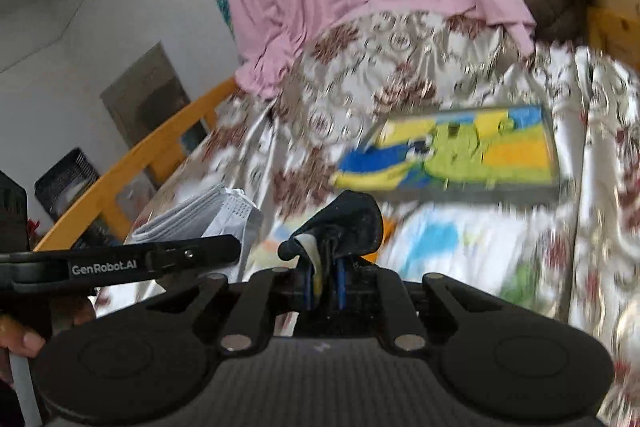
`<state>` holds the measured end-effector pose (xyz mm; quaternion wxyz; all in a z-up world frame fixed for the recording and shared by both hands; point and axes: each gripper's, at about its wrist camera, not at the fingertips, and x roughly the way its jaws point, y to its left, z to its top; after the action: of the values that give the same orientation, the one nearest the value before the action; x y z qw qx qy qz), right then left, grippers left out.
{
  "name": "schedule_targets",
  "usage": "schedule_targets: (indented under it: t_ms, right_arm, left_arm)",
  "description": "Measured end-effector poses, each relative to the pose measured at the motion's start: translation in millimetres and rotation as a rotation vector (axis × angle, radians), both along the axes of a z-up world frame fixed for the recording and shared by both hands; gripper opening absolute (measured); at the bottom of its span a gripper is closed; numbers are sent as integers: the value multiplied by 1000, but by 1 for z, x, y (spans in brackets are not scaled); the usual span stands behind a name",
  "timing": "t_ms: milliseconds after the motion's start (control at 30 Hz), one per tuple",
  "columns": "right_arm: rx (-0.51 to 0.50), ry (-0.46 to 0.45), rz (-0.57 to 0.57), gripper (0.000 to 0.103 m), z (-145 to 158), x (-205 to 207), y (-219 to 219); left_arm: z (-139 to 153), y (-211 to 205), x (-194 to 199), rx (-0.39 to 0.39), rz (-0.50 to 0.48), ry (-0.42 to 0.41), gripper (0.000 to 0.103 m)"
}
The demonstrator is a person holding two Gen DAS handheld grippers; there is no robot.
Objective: Organize soft objects
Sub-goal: 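Carry the mask and black cloth into the painted tray and open both tools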
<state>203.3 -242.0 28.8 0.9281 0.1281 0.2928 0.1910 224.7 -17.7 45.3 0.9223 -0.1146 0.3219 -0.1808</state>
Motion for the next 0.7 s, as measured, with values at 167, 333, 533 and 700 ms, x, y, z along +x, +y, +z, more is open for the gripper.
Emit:
schedule_targets:
  t_ms: [167, 333, 533, 700]
  right_arm:
    - [56, -36, -81, 14, 8, 80, -16]
    - [110, -71, -196, 15, -4, 159, -45]
    - [195, -27, -311, 15, -39, 221, -85]
    - [226, 43, -378, 17, -66, 250, -110]
  left_arm:
    - [-2, -25, 81, 12, -9, -43, 20]
    - [-17, -47, 165, -26, 6, -59, 20]
    - [-48, -69, 238, -3, 15, -53, 21]
    - [-80, -89, 278, 11, 17, 1, 21]
